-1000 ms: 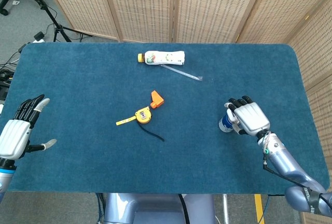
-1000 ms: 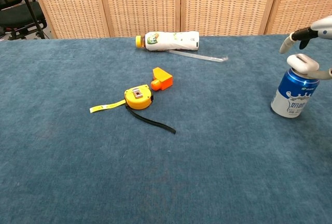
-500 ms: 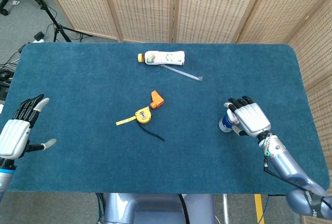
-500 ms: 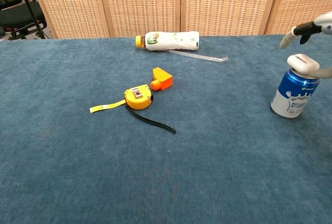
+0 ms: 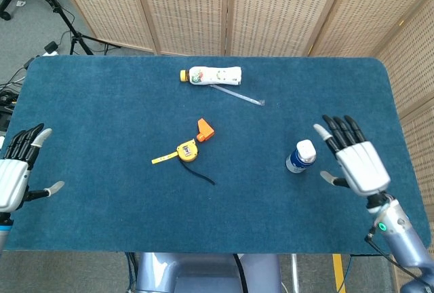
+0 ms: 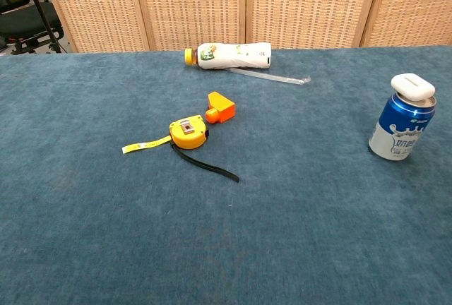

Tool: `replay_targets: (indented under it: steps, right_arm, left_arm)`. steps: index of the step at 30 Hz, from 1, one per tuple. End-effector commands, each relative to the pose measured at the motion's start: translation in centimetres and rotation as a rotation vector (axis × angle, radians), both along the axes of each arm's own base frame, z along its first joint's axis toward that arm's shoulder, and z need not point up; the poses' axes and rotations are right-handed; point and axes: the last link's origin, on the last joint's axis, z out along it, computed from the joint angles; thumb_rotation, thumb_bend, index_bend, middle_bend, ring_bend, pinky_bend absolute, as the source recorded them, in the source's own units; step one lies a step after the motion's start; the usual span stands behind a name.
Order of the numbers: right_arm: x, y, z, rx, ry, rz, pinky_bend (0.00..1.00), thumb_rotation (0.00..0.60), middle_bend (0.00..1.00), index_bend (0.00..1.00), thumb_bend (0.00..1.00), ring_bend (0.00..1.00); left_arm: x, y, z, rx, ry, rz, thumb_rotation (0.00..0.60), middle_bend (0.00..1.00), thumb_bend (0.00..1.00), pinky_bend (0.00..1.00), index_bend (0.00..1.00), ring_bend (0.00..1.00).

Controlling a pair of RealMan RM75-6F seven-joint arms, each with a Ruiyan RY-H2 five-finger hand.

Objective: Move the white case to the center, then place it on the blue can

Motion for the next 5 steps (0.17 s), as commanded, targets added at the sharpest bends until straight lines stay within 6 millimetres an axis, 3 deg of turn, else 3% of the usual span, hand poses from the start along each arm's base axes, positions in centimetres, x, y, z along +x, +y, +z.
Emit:
replay_targets:
  steps: [1, 5]
  right_arm:
    - [-2.8, 3.5, -0.8, -0.041, -0.064, -0.019, 0.00, 0.600, 0.00, 0.02, 0.00, 0.00]
    - [-4.5, 5.3, -1.4, -0.099, -0.096, -0.073, 0.00, 0.600, 0.00, 0.00, 0.00, 0.00]
  left_arm:
    - [-0.8, -0.7, 0.0, 0.051, 0.025, 0.024, 0.600, 0.00, 0.00, 0.00, 0.00, 0.00]
    - [-1.6, -1.4, -0.3, 0.066, 0.029, 0.043, 0.600, 0.00, 0.00, 0.00, 0.00, 0.00]
